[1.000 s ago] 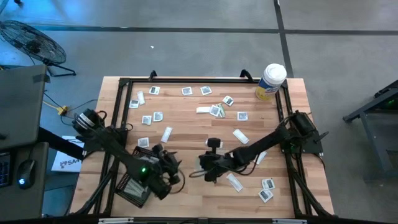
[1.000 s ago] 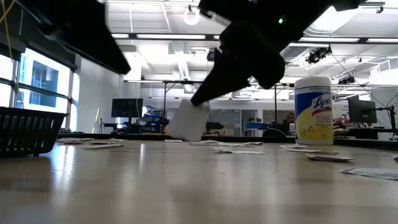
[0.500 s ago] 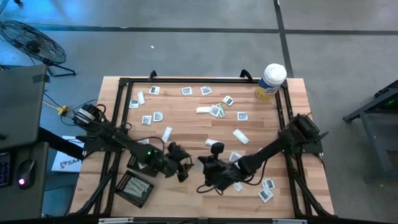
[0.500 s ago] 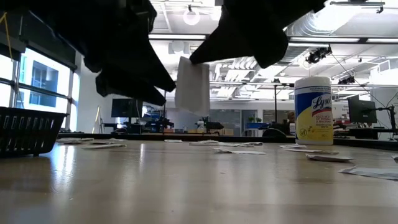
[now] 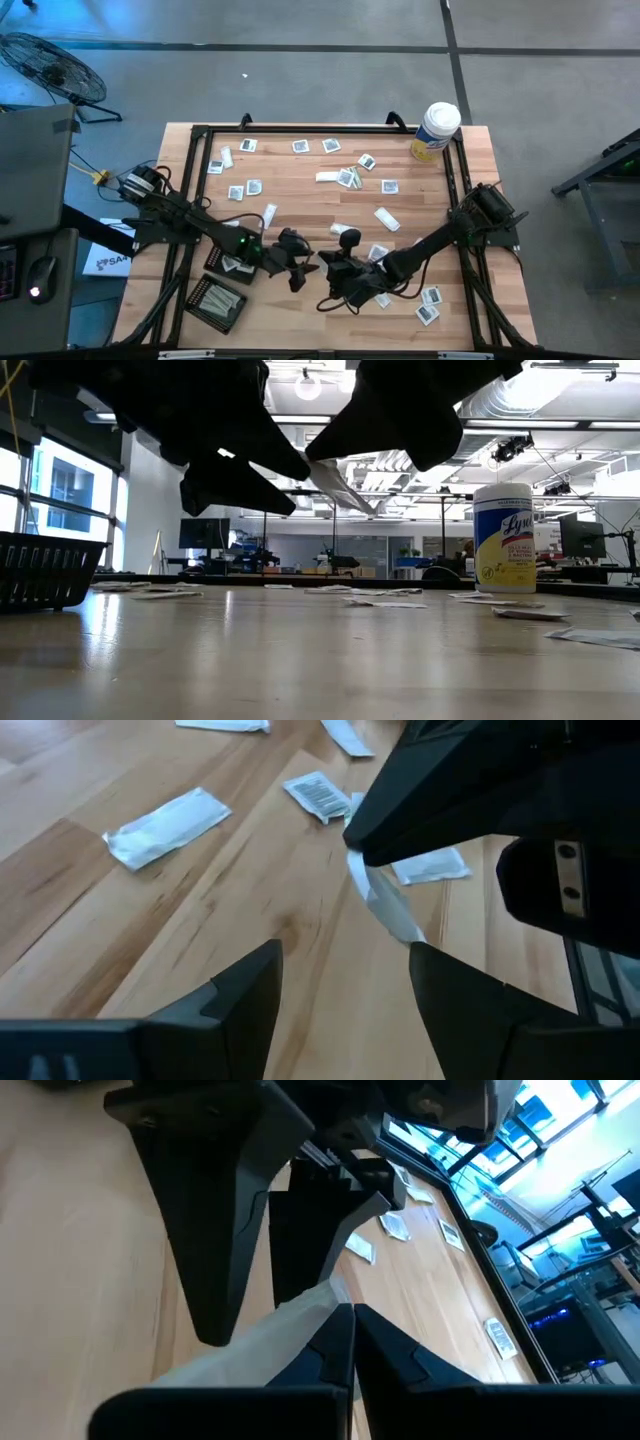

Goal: Pick & Place First Aid Supplies
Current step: Put the bandage into the bottom black bin

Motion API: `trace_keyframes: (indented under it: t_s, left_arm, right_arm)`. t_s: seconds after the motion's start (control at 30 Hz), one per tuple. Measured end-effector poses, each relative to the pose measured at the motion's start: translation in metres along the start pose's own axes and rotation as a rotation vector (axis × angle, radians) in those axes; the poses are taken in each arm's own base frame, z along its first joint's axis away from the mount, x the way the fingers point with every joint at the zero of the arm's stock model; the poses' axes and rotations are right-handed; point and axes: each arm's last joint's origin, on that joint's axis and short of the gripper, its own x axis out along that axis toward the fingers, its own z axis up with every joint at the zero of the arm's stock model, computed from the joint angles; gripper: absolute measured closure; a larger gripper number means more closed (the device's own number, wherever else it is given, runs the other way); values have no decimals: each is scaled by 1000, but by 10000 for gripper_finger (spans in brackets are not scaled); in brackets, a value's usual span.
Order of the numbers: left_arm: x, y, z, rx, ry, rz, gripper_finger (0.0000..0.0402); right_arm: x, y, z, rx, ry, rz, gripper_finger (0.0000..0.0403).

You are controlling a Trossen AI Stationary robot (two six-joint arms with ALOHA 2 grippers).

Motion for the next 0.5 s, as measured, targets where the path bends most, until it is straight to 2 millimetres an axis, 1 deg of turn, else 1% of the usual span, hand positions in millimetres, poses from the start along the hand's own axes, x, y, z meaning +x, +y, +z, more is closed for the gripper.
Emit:
trace_keyframes:
  t_s: [0.5]
  left_arm:
    - [0,-1,0,-10,16,-23,186]
  right_arm:
    - [1,-2,-1,-19,11,-32,401]
